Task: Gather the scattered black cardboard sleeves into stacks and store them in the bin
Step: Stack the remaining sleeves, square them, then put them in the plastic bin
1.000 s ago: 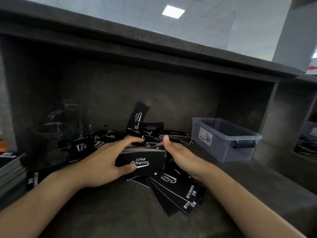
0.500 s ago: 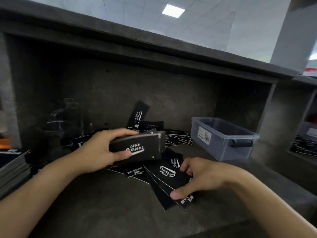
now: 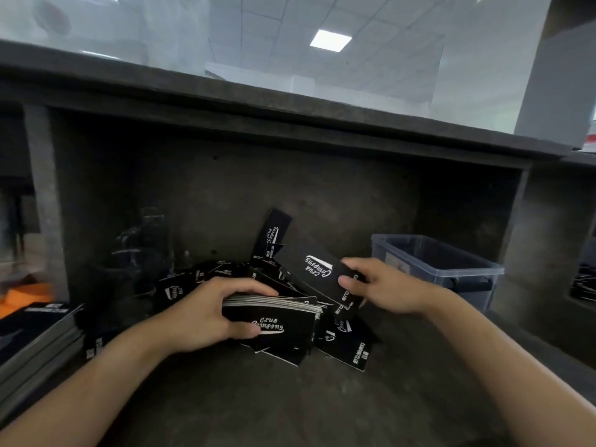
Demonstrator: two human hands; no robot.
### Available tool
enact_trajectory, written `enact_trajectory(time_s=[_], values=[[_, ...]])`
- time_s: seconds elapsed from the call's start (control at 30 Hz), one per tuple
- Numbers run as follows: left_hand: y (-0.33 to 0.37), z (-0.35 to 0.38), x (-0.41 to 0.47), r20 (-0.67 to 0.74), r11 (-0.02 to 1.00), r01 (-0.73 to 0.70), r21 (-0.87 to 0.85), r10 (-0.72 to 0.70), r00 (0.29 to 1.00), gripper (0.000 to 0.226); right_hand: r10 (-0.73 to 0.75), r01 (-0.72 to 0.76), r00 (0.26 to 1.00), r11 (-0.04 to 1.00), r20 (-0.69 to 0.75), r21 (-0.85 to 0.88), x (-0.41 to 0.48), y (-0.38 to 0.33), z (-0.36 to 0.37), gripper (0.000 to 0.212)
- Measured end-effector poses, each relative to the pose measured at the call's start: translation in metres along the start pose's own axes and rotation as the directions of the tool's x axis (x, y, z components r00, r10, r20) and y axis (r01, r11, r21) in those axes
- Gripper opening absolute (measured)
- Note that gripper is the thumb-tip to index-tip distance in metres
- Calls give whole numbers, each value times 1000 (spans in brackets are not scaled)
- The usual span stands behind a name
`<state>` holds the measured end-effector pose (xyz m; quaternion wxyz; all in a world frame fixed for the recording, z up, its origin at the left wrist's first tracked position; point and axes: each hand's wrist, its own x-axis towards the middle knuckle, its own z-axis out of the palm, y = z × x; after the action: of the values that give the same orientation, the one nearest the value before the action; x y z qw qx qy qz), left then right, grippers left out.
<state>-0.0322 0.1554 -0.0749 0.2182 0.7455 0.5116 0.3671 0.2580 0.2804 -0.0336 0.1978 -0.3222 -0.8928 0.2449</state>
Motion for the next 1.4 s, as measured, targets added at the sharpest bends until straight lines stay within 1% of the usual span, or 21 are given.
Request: enact_trajectory(time_s=[0.1,0.17,0.27,0.37,0.47,0.53,0.63,0.73,0.8,0.83,0.9,0.93,1.0,1.07,1.1,1.13,1.17,1.23,1.27,1.3,1.4], values=[[-6,0,1,-51,994,-27,103,32,998,54,-9,12,998,999,67,-44,21,-3,13,24],[-9,0,1,-74,986,-19,165,32,997,54,-19,18,998,1000,53,18,27,-4,29,25],[-11,2,3,-92,971,13,237,9,996,54,-46,49,999,989,-26,141,27,-3,50,29],[-11,0,3,-88,972,-5,234,26,996,54,-66,75,996,982,-54,176,20,-9,56,31],[-13,0,2,-64,962,33,269,-16,998,54,-25,22,1000,967,7,252,10,-15,55,39],[-12,2,1,-94,962,57,268,-33,995,59,-55,51,998,978,14,204,5,-17,53,46],[-8,5,1,-162,967,116,225,-80,984,71,-100,99,995,988,4,121,3,-17,51,41],[-10,4,0,-194,971,155,182,-119,974,81,-102,86,991,980,82,181,1,-13,50,42],[-10,5,0,-213,974,149,172,-111,971,83,-100,76,989,976,110,206,-1,-14,52,53],[-10,7,0,-228,974,134,181,-91,969,83,-106,87,991,975,84,205,-1,-15,54,56],[-10,10,2,-285,973,103,206,-41,958,85,-141,136,990,968,8,210,1,-14,58,54],[-10,10,3,-325,974,95,205,-24,946,91,-152,150,988,961,-14,232,3,-13,60,52],[-11,11,3,-380,980,91,176,-17,925,112,-163,167,986,951,-36,259,2,-13,60,50],[-11,12,3,-345,984,57,170,5,939,134,-168,172,985,946,-37,274,3,-11,59,51],[-11,12,4,-313,985,38,171,18,950,138,-163,164,986,947,-28,277,3,-10,60,52],[-12,12,4,-283,985,17,170,32,959,135,-151,150,988,950,-19,274,4,-9,61,56],[-13,12,4,-258,985,4,173,41,965,126,-133,133,991,957,-15,259,5,-7,63,60],[-15,10,3,-211,974,21,227,28,977,95,-82,89,996,974,-40,207,9,-3,67,69],[-15,10,3,-201,963,44,267,11,980,85,-62,73,996,977,-61,202,10,-2,69,72],[-15,10,3,-207,955,65,291,-3,978,84,-49,66,996,974,-80,217,12,-1,71,75],[-16,11,5,-279,966,90,243,-19,960,100,-27,62,991,957,-128,282,16,-1,79,88]])
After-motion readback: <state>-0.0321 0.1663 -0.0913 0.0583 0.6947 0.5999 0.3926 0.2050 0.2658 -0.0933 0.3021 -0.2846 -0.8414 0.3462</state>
